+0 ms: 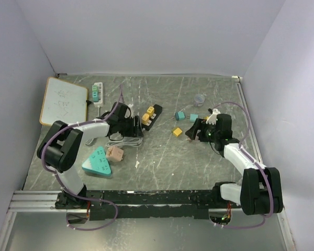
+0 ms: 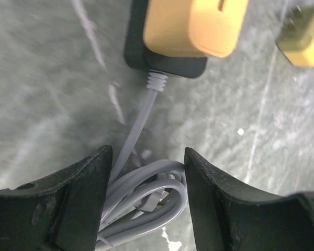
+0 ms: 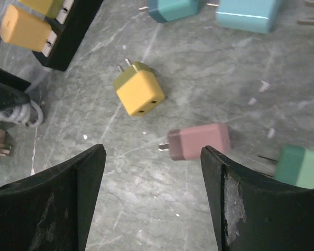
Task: Pull the plug off the socket
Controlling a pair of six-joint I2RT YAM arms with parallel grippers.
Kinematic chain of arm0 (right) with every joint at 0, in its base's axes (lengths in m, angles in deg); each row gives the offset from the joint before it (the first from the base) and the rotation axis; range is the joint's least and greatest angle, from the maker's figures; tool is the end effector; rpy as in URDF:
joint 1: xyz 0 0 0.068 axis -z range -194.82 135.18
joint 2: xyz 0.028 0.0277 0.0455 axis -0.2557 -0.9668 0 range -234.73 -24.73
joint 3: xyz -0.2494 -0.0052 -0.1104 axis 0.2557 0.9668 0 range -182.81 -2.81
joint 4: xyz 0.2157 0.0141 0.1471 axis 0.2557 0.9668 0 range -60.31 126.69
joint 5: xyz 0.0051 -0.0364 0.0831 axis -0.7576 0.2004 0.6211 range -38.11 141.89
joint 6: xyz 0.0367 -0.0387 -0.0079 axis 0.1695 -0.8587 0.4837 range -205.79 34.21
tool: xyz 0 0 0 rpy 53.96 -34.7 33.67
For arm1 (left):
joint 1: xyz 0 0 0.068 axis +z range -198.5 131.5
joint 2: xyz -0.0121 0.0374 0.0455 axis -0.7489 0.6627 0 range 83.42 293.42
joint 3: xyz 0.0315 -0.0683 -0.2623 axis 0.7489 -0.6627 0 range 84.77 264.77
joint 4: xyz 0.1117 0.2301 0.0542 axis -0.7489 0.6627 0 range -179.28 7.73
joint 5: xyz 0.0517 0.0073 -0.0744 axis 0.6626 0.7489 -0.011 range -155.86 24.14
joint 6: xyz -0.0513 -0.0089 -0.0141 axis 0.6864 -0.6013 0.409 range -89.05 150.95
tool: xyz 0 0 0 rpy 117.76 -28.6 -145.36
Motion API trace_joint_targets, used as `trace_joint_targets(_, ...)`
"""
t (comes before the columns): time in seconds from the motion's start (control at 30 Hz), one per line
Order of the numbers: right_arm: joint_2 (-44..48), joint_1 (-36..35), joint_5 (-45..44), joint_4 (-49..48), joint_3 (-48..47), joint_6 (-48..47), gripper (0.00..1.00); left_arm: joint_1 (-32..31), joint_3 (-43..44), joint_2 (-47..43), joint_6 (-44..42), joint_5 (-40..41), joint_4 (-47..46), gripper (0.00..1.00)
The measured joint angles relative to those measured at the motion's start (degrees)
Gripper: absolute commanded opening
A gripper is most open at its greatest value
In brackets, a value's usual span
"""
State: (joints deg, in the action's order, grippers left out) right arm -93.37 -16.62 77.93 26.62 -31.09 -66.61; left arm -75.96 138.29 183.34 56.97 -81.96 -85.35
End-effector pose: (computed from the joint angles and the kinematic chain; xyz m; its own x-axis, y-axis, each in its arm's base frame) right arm 0.2331 0.0230 0.1821 -0.6961 0.2733 -0.6639 -0.1575 0.8441 0.5126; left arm 0.3033 -0.1688 0.1543 -0.8771 -0.0192 -0.4799 0.2397 0.8484 -0.4719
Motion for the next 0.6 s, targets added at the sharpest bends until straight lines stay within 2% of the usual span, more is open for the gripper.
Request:
trace_joint_targets(0.17, -1.40, -6.47, -3.65, 2.10, -5.01, 0.68, 0.75, -3.76, -3.28, -1.60, 2.60, -3.28, -2.54, 0.63)
trace_joint_targets(0.33, -4.87, -12.57, -6.25, 2.56, -10.03, 5.84, 0.75, -5.62, -7.76, -2.95, 8.09, -7.45, -7.93, 0.63)
trace_joint_targets(0.6, -16.17, -25.31, -11.34, 5.22, -20.33, 12.28, 0.75, -7.98, -19.78, -5.16, 21.33, -14.05, -26.73, 0.69)
